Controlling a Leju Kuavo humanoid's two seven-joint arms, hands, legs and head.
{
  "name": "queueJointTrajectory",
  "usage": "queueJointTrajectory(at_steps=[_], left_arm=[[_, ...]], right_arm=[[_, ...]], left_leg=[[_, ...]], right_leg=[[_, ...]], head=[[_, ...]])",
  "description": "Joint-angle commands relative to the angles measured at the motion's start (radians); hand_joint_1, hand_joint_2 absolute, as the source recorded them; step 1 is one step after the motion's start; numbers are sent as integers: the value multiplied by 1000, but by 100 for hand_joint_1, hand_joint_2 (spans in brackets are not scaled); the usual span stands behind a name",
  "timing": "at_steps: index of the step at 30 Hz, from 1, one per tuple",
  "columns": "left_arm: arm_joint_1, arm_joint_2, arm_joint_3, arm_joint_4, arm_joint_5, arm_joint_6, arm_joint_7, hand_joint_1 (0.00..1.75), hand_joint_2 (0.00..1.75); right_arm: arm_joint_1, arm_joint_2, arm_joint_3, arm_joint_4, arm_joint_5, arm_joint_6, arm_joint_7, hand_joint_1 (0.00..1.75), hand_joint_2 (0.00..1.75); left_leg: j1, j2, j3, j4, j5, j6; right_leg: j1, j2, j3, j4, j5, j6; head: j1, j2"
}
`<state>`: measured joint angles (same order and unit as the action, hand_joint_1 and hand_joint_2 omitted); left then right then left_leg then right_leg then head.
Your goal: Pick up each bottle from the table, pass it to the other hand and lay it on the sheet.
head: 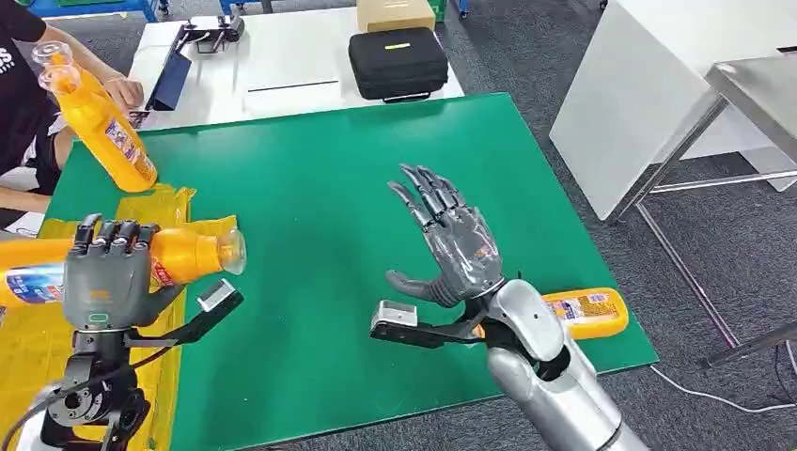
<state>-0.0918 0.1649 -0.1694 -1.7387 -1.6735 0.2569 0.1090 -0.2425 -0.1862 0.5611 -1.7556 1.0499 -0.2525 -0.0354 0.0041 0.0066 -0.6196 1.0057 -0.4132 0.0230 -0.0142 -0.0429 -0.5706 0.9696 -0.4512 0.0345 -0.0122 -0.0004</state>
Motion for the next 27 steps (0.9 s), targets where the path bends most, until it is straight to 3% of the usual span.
queueJointTrajectory(at_steps=[1,8,10,15,19,20,23,24,27], left_arm=[[-148,259,-296,369,103,-137,172,175,175],[-151,258,-295,392,103,-116,169,175,175],[-153,259,-298,422,103,-173,147,175,175],[-199,178,-237,671,103,-159,48,175,175],[-201,113,-160,746,103,-117,-7,175,175],[-198,99,-152,750,103,-85,9,0,175],[-186,63,-97,746,119,-66,10,0,175],[-181,49,-73,739,138,-56,2,0,175],[-147,18,-6,692,193,-34,-22,0,175]], right_arm=[[103,-184,-88,-104,60,89,29,0,175],[113,-186,-97,-108,57,86,22,0,175],[140,-211,-113,-115,52,112,35,0,175],[249,-224,-180,-145,57,155,35,0,175],[293,-218,-205,-160,68,194,51,0,175],[310,-218,-220,-165,68,210,59,0,175],[346,-228,-243,-179,80,243,73,0,175],[359,-234,-251,-184,79,251,72,0,175],[381,-226,-285,-196,56,263,61,0,175]], left_leg=[[0,-9,6,-3,1,-1],[0,1,6,-1,-2,-1],[0,0,6,-1,-2,-1],[0,-4,7,-3,-1,-1],[-1,-2,7,-3,-1,-1],[-1,-3,10,-4,-2,-1],[-1,-1,5,-2,-1,0],[-1,-3,11,-3,-3,-1],[-1,-3,8,-2,-1,-1]], right_leg=[[0,-6,9,-3,-2,-2],[0,5,8,-1,-2,-1],[-1,4,8,-1,-2,-2],[-1,0,10,-3,-2,-2],[-1,3,9,-3,-2,-1],[-2,2,13,-4,-3,-2],[-1,2,7,-2,-1,-1],[-1,4,15,-4,-3,-2],[-2,2,11,-3,-2,-1]], head=[[0,0],[0,0],[0,0],[0,0],[0,0],[0,0],[0,0],[0,0],[0,0]])
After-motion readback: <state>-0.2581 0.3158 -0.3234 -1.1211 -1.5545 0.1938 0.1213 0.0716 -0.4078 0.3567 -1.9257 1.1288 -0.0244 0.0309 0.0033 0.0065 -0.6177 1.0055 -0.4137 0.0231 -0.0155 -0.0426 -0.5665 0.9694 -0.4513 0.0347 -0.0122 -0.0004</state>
